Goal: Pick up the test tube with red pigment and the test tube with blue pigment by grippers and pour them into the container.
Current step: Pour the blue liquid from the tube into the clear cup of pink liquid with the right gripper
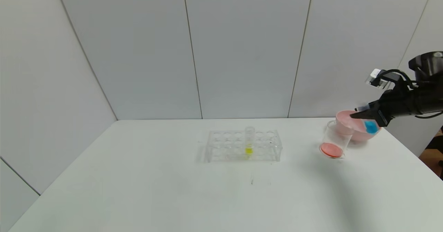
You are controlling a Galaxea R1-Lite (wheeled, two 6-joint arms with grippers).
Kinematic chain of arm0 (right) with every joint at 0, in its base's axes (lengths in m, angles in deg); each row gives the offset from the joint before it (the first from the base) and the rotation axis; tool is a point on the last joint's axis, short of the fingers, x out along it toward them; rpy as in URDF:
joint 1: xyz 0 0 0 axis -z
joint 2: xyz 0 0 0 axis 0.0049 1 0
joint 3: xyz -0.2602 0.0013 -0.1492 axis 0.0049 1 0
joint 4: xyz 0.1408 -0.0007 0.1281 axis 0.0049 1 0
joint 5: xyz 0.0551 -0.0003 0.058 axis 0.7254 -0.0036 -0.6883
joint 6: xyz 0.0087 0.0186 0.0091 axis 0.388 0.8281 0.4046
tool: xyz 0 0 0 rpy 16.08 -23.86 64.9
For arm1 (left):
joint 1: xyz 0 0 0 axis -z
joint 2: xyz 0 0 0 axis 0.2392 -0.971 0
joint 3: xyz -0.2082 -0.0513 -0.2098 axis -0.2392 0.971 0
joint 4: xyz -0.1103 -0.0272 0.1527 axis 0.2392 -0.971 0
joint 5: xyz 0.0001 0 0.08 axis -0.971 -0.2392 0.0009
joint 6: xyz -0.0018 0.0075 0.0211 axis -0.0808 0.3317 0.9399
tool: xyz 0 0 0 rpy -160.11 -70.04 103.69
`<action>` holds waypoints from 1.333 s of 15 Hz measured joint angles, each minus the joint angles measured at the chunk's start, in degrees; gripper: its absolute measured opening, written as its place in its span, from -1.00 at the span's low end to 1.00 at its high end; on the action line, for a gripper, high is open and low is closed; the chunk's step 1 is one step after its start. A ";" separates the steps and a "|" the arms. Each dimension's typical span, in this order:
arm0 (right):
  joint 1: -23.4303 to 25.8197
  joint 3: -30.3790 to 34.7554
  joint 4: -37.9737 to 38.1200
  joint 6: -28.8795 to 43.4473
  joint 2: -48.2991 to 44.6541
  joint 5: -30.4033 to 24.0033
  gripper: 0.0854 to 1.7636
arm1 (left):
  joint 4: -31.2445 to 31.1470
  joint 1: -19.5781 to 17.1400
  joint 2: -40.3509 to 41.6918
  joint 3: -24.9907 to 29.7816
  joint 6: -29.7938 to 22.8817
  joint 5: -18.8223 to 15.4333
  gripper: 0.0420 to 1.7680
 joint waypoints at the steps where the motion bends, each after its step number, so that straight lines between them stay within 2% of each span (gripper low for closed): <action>1: -0.24 -2.34 2.90 -1.12 0.60 0.99 -0.45 | 0.00 0.00 0.02 0.00 0.00 0.00 1.00; 7: -1.67 -18.14 22.30 -7.01 5.49 8.68 -0.45 | 0.00 0.00 0.00 0.00 0.00 0.00 1.00; 10: -2.34 -19.93 23.15 -12.01 7.28 12.15 -0.45 | 0.00 0.00 0.00 0.00 0.00 0.00 1.00; 12: -2.80 -20.35 23.17 -13.03 8.09 12.76 -0.45 | 0.00 0.00 0.00 0.00 0.00 0.00 1.00; 20: -5.07 -20.50 22.95 -20.58 8.73 22.55 -0.45 | 0.02 0.00 0.00 0.00 0.00 0.00 1.00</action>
